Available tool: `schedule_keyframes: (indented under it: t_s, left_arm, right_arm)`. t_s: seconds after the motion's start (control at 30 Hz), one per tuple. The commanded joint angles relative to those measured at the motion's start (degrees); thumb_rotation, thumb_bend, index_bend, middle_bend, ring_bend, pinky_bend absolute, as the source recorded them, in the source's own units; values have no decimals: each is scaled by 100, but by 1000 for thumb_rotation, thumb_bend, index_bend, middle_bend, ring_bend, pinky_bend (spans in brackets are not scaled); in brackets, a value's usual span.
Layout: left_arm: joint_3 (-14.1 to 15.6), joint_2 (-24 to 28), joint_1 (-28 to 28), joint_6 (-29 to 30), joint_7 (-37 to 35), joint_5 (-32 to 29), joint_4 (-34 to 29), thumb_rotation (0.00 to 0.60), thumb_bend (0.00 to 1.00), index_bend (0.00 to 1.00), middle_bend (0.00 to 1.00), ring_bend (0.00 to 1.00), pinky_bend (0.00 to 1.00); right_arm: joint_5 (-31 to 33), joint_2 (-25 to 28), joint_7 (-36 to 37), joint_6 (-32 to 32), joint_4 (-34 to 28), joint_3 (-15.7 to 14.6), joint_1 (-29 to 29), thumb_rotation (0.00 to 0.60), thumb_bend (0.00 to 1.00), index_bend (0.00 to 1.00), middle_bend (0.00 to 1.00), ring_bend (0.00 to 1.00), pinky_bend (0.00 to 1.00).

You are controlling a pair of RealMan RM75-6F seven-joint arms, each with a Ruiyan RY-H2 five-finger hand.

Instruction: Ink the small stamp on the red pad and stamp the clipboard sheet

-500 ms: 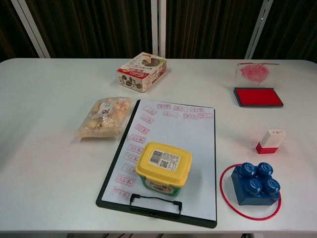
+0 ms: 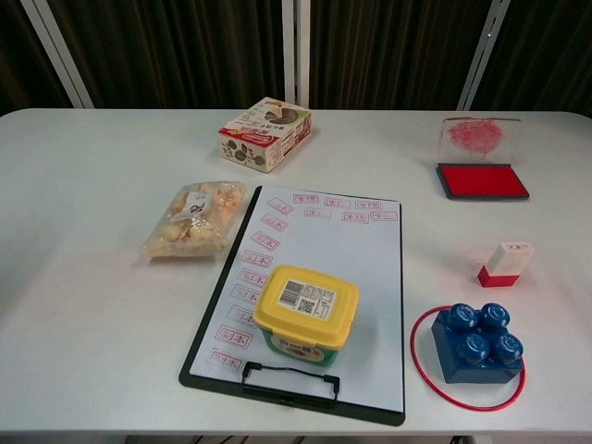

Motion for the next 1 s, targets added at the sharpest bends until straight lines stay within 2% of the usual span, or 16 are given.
schedule_keyframes:
  t_s: [0.03, 0.23, 0.33, 0.37, 0.43, 0.5, 0.57, 0.67, 0.8, 1.0]
  left_arm:
    - [19, 3, -6, -71, 17, -42, -5, 600, 0, 66, 66, 51, 159]
    - [37, -21, -4, -75, 21, -14, -1, 600, 0, 66, 66, 51, 159]
    - [40, -20, -3, -60, 56, 12, -26, 600, 0, 66, 66, 51, 159]
    - [42, -26, -3, -62, 60, 14, -28, 600, 0, 66, 66, 51, 159]
    - [63, -44, -3, -82, 74, 27, -27, 600, 0, 66, 66, 51, 159]
    - [81, -57, -1, -97, 86, 38, -27, 600, 0, 66, 66, 51, 159]
    - [92, -69, 6, -96, 85, 43, -26, 600, 0, 66, 66, 51, 159]
    - [108, -81, 26, -84, 50, 44, -7, 600, 0, 66, 66, 51, 160]
    - [135, -82, 51, -106, -4, 13, 53, 600, 0, 66, 66, 51, 161]
    - [132, -104, 54, -127, -107, -16, 152, 600, 0, 66, 66, 51, 161]
  right_arm:
    - [-189, 54, -9, 1, -119, -37, 69, 600, 200, 0, 0, 0, 0]
    - [-832, 194, -433, 186, -467, -136, 201, 600, 200, 0, 0, 0, 0]
    - [-1064, 207, -883, 137, -754, -149, 328, 600, 199, 0, 0, 5, 26]
    - [-1117, 178, -1022, 100, -825, -146, 376, 600, 199, 0, 3, 27, 74]
    - [-1211, 103, -1383, -17, -1024, -150, 480, 600, 201, 13, 60, 139, 258]
    - [-1246, 7, -1738, -138, -1209, -136, 573, 600, 202, 134, 167, 319, 469]
    - [-1297, -122, -2124, -362, -1311, -133, 723, 600, 203, 315, 267, 526, 704]
    - [-1225, -338, -2566, -795, -1325, -148, 946, 600, 204, 368, 366, 692, 893]
    - [-1035, -715, -2946, -1199, -1065, -176, 1138, 600, 204, 376, 371, 737, 927]
    - [-636, -1302, -2983, -1593, -564, -241, 1279, 600, 204, 377, 350, 744, 928]
